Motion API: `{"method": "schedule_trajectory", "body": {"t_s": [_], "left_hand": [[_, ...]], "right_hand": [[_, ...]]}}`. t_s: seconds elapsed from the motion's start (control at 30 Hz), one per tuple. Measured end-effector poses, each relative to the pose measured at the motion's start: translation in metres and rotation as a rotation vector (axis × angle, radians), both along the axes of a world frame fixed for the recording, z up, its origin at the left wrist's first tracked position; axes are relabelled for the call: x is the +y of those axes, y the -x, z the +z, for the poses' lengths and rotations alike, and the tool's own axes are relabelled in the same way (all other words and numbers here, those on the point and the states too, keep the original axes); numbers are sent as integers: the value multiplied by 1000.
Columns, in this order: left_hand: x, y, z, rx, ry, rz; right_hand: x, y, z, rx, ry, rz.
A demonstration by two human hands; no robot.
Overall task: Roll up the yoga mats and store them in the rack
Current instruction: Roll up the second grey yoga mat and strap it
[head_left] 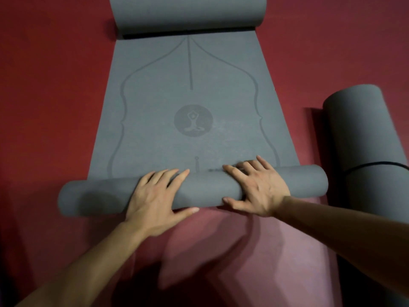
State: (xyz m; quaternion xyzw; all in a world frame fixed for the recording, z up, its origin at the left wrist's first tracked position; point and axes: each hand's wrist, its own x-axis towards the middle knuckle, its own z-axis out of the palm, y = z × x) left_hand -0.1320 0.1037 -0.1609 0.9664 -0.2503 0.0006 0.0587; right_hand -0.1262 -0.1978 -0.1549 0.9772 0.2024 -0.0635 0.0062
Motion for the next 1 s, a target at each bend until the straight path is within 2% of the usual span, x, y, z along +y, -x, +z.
{"method": "schedule_trajectory", "body": {"t_s": [0.17,0.3,0.5,0.77,0.9,1.0], "left_hand": [[-6,-36,5,66,-91,72],[-6,-47,6,72,-116,84],[2,-18,-5,-185,211,-15],[3,-51,-11,-103,-31,-5],[1,-79,-6,-88,-47,15],[1,-87,-4,-76,-73,-17]], "right_hand": [[2,11,3,-136,-79,-57],[-5,26,-5,-149,-59,-16],[-3,5,-7,-145,-13,-38],[-6,-41,-2,-143,-23,-72],[-3,-42,0,-172,-53,-128],[-1,-33,-7,-150,3,-95]]}}
